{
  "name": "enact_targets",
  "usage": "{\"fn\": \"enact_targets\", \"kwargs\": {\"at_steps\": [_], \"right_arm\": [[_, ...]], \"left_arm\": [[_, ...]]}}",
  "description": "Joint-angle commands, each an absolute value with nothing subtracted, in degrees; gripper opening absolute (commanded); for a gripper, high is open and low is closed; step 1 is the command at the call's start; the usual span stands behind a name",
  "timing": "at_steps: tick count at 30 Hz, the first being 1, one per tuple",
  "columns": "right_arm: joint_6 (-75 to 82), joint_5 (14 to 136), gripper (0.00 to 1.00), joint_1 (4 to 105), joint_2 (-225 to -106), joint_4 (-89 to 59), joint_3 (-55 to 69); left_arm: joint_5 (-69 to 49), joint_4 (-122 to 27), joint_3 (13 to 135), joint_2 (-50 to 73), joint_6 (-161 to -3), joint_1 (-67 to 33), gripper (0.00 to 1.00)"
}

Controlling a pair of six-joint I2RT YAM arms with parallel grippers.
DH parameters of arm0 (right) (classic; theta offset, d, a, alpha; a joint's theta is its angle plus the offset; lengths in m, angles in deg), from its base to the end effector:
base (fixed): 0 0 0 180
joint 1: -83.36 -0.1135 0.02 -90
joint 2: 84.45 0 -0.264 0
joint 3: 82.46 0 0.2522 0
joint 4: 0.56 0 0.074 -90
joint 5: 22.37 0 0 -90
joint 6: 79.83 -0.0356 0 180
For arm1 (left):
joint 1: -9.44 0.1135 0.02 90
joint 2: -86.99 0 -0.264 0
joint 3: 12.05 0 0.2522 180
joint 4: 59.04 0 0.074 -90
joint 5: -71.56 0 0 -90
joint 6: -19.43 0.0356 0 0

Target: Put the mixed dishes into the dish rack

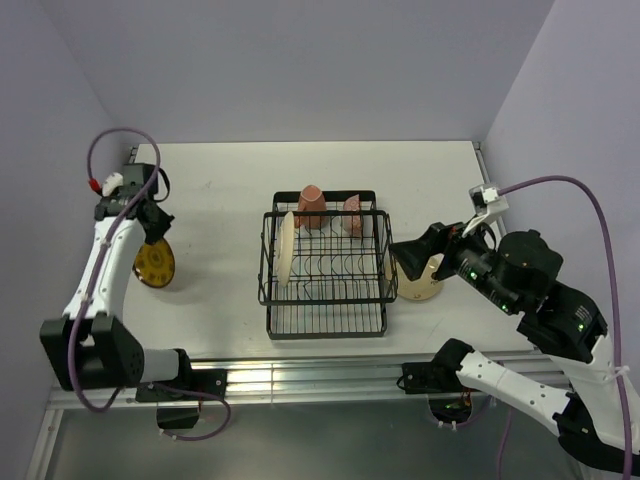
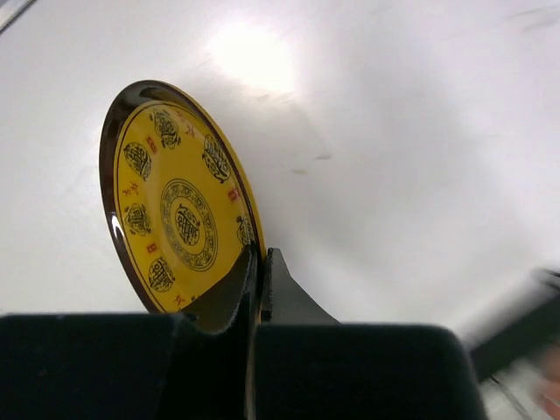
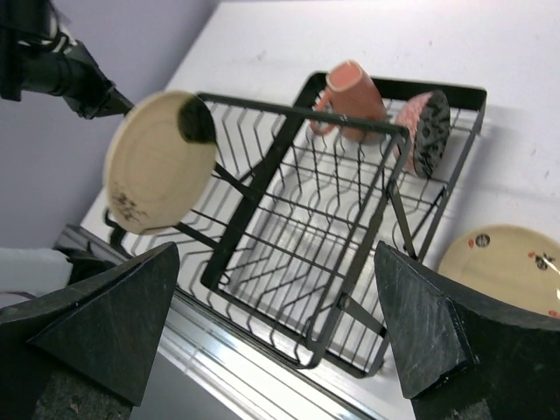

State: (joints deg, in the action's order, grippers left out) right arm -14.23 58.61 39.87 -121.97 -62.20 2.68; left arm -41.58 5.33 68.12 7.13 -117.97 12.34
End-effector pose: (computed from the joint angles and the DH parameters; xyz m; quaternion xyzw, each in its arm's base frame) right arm 0.0666 0.0555 0.4341 -0.0826 0.7828 0.2912 0.5436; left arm 0.2714 0.0278 0.2788 -0.4465 0.8450 0.0976 0.2775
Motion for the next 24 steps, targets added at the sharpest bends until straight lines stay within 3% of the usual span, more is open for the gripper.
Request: {"fn": "enact_targets", "kwargs": {"at_steps": [1,6,12,17,19,24], "right_arm": [[-12.0,60.2,1.00,40.1,-123.5,-62.1,8.2],[-11.6,65.8,1.00,40.2,-126.1,-58.4,11.9],[-11.9,74.7,0.96,38.5,-132.1,-52.1,16.7],[-7.8,59.8,0.95,25.2,-141.3,-54.2,26.9],[-6.6,54.4,0.96,17.5,-147.7,-56.8,34.1],[-3.8,47.1,0.96,11.4,-159.0,-58.1,45.9]], "left_arm": [[-35.5,10.1,75.3,14.8,-117.1,12.2,0.00],[-32.2,16.4,88.3,20.2,-116.8,12.2,0.00],[-18.8,19.7,102.2,23.6,-120.7,12.2,0.00],[-0.9,15.5,106.6,24.8,-127.7,12.2,0.00],[2.5,12.7,107.1,24.8,-130.5,12.1,0.00],[7.6,12.4,110.7,23.9,-133.2,12.1,0.00]]}}
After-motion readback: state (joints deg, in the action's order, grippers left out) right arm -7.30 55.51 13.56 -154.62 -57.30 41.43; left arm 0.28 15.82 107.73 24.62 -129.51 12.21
